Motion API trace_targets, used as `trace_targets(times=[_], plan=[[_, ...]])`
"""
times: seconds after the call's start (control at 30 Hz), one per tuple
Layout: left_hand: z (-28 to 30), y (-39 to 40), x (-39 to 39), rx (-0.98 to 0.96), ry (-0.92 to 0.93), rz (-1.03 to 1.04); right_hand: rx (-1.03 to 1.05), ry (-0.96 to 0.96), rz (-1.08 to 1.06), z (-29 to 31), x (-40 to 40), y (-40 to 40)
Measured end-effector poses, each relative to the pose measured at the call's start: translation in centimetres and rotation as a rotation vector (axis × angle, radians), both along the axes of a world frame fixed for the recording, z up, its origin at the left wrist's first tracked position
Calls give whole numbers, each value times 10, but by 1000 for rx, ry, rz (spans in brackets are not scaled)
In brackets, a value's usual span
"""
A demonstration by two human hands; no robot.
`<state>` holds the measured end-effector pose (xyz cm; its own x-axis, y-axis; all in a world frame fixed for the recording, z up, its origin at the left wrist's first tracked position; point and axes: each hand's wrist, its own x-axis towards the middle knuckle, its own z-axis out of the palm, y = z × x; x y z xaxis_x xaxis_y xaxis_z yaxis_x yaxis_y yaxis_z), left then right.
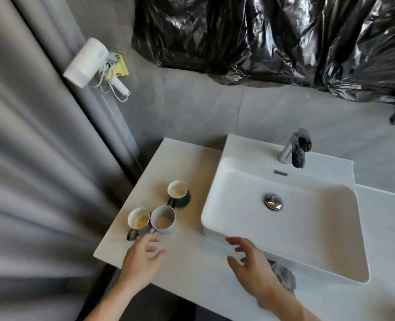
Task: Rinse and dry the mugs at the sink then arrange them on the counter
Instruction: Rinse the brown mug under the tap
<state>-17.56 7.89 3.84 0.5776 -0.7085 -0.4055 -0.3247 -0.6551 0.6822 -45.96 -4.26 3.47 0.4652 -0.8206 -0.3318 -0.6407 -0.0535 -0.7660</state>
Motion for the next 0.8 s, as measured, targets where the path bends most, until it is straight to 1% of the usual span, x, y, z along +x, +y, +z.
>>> trace_targets(times=[0.1,0.17,0.23,0.33,0.5,0.57,0.63,0.7,0.8], plan=[[-20,1,59,41,-93,9,-59,58,-12,-5,35,-13],[-36,1,90,76,-173,22,-56,95,-27,-9,51,-15],[-53,0,112,163,-191,98,-54,112,-26,-12,66,-15],[-80,-7,130,240,-95,71,-36,164,-16,-16,86,-15],[-98,-13,134,189,24,76,-69,329,28,-24,103,-17],[-100,-13,131,187,117,84,-77,351,21,-26,105,-17],[-99,-12,124,169,246,128,-85,354,10,-28,105,-18],[-97,-11,118,101,311,236,-94,356,7,-30,105,-19],[-88,-5,119,32,290,370,-165,440,17,-29,104,-20]])
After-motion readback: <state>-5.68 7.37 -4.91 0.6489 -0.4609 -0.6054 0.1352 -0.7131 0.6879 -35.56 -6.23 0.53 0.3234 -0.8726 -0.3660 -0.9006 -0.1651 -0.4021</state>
